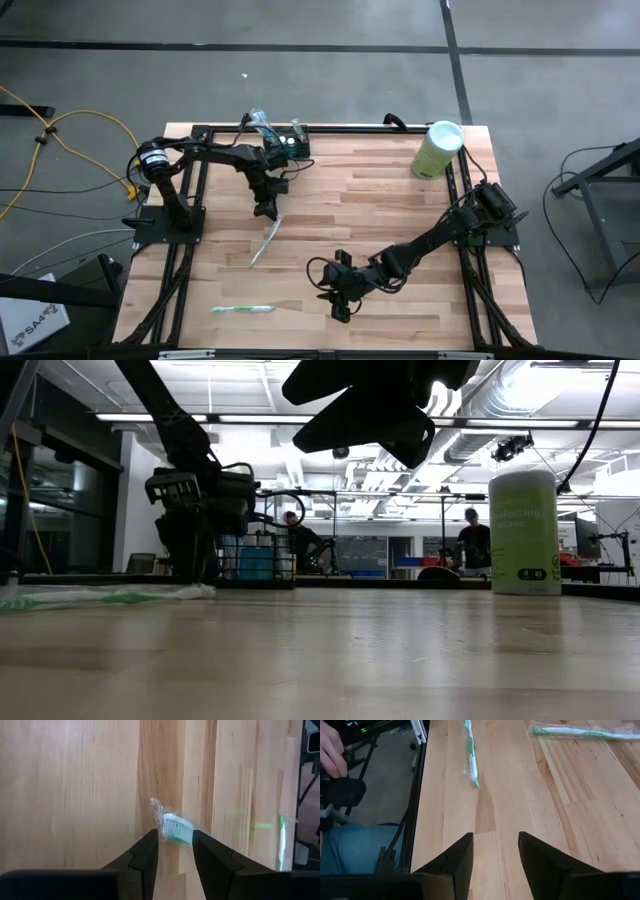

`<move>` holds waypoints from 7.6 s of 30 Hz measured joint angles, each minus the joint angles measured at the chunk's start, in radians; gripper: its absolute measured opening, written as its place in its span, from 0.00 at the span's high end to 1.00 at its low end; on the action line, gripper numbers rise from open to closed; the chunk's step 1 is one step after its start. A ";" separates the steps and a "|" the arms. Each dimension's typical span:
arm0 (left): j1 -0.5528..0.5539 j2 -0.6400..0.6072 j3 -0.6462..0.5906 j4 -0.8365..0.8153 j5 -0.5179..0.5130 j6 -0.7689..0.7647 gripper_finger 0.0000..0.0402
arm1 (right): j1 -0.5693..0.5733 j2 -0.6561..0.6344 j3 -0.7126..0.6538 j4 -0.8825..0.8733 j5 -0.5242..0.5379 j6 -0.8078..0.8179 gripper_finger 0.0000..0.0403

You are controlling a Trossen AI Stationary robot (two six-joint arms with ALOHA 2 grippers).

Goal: Pick & Place toothbrushing station
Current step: Put the top green toothbrush into the wire organizer

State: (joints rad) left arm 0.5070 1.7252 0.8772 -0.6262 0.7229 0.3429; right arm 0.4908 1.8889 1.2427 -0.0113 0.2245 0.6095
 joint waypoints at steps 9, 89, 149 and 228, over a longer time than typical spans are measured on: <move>-0.053 0.000 0.000 0.087 -0.043 -0.071 0.71 | 0.000 0.000 0.000 0.000 -0.001 0.000 0.63; -0.291 -0.471 0.011 0.343 -0.714 -0.466 1.00 | 0.001 0.000 0.000 -0.016 -0.042 0.017 0.63; -0.018 -0.538 0.011 0.836 -0.979 -0.310 1.00 | 0.000 0.000 0.000 -0.038 -0.021 0.017 0.63; -0.003 -0.262 0.009 0.961 -1.087 -0.284 1.00 | 0.022 0.000 0.000 -0.053 -0.018 0.049 0.63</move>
State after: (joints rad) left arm 0.5042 1.4635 0.8860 0.3349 -0.3642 0.0593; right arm 0.5123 1.8893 1.2425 -0.0647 0.2063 0.6582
